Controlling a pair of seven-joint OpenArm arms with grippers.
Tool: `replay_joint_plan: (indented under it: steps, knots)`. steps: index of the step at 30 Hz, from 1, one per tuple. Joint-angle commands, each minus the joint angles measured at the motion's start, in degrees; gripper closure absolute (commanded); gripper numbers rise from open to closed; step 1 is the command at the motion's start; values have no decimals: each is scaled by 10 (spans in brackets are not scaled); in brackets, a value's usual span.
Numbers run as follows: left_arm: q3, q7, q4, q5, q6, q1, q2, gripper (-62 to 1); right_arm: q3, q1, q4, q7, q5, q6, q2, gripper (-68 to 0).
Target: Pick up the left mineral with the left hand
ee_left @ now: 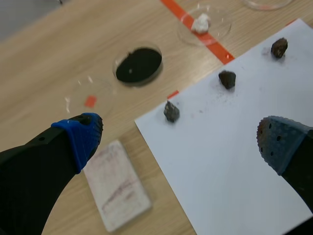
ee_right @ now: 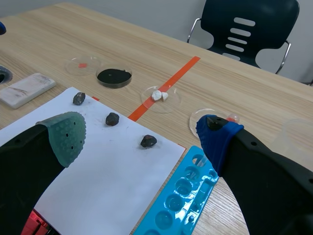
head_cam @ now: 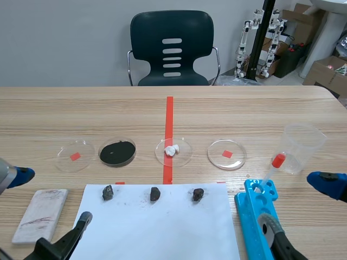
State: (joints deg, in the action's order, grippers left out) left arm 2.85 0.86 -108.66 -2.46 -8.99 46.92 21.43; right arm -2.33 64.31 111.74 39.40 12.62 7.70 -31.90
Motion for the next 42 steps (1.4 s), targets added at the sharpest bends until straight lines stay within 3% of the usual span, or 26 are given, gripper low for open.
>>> replay_joint_plan:
  steps: [1,7,9,12,14,23,25,28,34,42]
  knots:
    - [-14,29,-8,-32,2,-28,2,-623,4,-5,3,9,4,-2,0,-475]
    - [-62,202,-7,-138,14,-108,2,-623,4,-5,3,9,4,-2,0,-475]
    - [-84,270,-5,-174,63,-144,2,-623,4,-5,3,9,4,-2,0,-475]
    - [-120,348,8,-221,169,-206,2,-623,4,-5,3,9,4,-2,0,-475]
    - [-143,388,22,-232,218,-244,2,-623,4,-5,3,9,4,-2,0,-475]
    - [-253,557,108,-229,349,-408,-6,-623,4,-5,3,9,4,-2,0,-475]
    - [-268,598,125,-212,369,-438,-16,-623,4,-5,3,9,4,-2,0,-475]
    - [-286,633,148,-190,380,-475,-35,-623,4,-5,3,9,4,-2,0,-475]
    - [-308,639,206,-187,381,-531,-67,-623,4,-5,3,9,4,-2,0,-475]
    - [-311,692,306,-187,395,-606,-75,-623,4,-5,3,9,4,-2,0,-475]
